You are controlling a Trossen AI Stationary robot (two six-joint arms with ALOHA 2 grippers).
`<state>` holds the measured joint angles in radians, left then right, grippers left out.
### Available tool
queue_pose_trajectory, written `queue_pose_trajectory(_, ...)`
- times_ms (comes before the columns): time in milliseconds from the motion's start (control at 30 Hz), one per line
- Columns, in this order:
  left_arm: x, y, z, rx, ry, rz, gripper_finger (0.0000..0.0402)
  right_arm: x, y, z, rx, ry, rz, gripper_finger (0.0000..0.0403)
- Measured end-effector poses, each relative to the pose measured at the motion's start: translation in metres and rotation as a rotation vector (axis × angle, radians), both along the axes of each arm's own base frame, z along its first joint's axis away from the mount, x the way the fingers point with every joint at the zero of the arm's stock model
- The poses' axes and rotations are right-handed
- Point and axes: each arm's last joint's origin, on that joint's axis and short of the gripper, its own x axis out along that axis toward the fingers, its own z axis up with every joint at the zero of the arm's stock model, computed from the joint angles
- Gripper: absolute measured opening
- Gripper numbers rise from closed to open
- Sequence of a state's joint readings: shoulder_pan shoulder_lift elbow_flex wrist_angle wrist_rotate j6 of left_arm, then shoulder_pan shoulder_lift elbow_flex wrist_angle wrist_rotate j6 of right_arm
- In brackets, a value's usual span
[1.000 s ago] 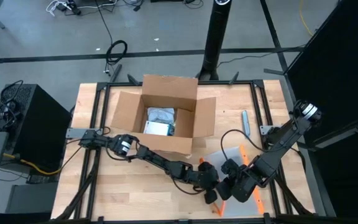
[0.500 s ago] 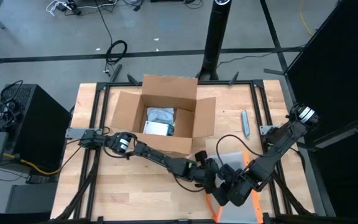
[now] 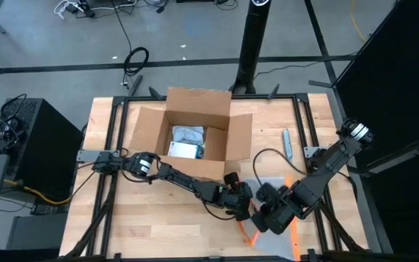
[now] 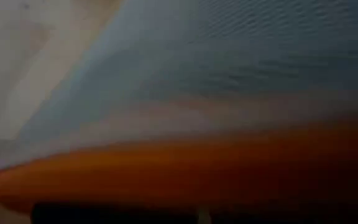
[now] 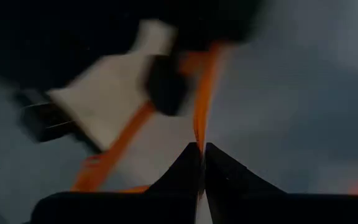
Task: Unpack boxes
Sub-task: Put the black headset into the transparent zip bag
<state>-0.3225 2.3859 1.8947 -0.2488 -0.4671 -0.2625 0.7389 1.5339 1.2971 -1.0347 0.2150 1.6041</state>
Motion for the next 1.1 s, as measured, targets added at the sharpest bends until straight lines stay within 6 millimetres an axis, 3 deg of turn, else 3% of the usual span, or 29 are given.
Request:
queue_pose_trajectory(167,-0.001,-0.001,0.016,-0.003,-0.015,-0.085,0.0000,-0.012,-0.022,0.023,-0.029,-0.014,-0.022,0.0000)
queue_pose_trajectory(333,-0.003,-0.002,0.008,-0.031,0.031,-0.137,0.0002,-0.019,-0.034,0.039,-0.016,-0.096,-0.047,0.0000)
queue_pose_trajectory(600,-0.006,0.005,0.029,0.006,0.023,-0.156,0.0002,-0.015,-0.025,0.032,-0.004,-0.099,-0.034,0.0000)
queue_pose_trajectory(1100,-0.032,0.026,0.085,-0.042,0.103,-0.144,0.0004,-0.008,-0.019,0.024,0.001,-0.079,-0.032,0.0000)
